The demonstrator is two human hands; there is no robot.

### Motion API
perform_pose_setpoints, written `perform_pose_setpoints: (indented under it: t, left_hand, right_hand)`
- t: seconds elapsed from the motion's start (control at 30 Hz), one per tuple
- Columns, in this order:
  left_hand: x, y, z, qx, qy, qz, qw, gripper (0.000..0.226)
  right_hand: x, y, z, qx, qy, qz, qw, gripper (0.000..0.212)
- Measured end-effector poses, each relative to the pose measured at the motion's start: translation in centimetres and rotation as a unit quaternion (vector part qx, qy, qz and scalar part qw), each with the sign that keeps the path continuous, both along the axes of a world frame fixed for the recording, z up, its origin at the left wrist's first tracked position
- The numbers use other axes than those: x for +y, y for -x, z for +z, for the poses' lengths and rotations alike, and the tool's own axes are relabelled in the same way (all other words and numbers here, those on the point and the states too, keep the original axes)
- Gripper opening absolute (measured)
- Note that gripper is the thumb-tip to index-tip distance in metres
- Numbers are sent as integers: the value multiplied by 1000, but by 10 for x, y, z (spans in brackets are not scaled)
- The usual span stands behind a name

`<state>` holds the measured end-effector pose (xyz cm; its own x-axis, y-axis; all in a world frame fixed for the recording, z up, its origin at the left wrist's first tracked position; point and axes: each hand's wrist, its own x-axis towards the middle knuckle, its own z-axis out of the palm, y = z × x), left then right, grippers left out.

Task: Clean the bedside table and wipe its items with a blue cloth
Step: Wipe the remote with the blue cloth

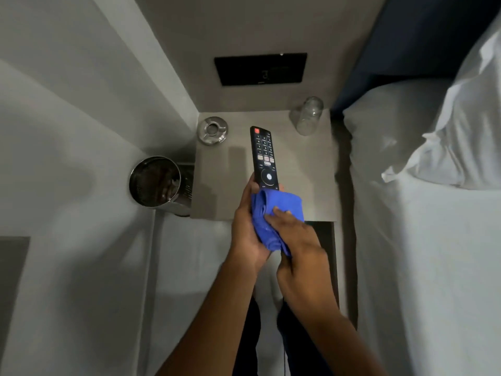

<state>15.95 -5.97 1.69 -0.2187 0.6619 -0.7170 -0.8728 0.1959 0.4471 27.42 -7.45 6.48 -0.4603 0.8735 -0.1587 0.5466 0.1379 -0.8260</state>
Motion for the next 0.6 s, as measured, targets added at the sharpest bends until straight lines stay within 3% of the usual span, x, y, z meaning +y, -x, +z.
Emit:
perform_pose_setpoints:
  t: [0.07,0.2,0.33,0.43,0.5,0.6]
  left_hand:
    - [-2,10,-8,0,-30,16,999,51]
    - [-8,28,-16,30,4,33,999,46]
    - [-24,46,-17,96,54,-69,992,23]
    - [-39,49,-6,188,97,-185,960,46]
    - [-46,50,-3,202,68,-220,952,59]
    - [-54,53,1,201,22,-247,948,50]
  right_hand:
    - [-9,1,4,5,1,12,1000,64]
    - [-16,-4,9,-34,8,3,999,54]
    - [0,-11,5,-40,33,-72,996,65]
    - [33,-4,4,-24,9,-78,997,59]
    - [54,6,5,-19,-14,-56,998,56]
    - [80,25,4,-14,-86,-44,995,53]
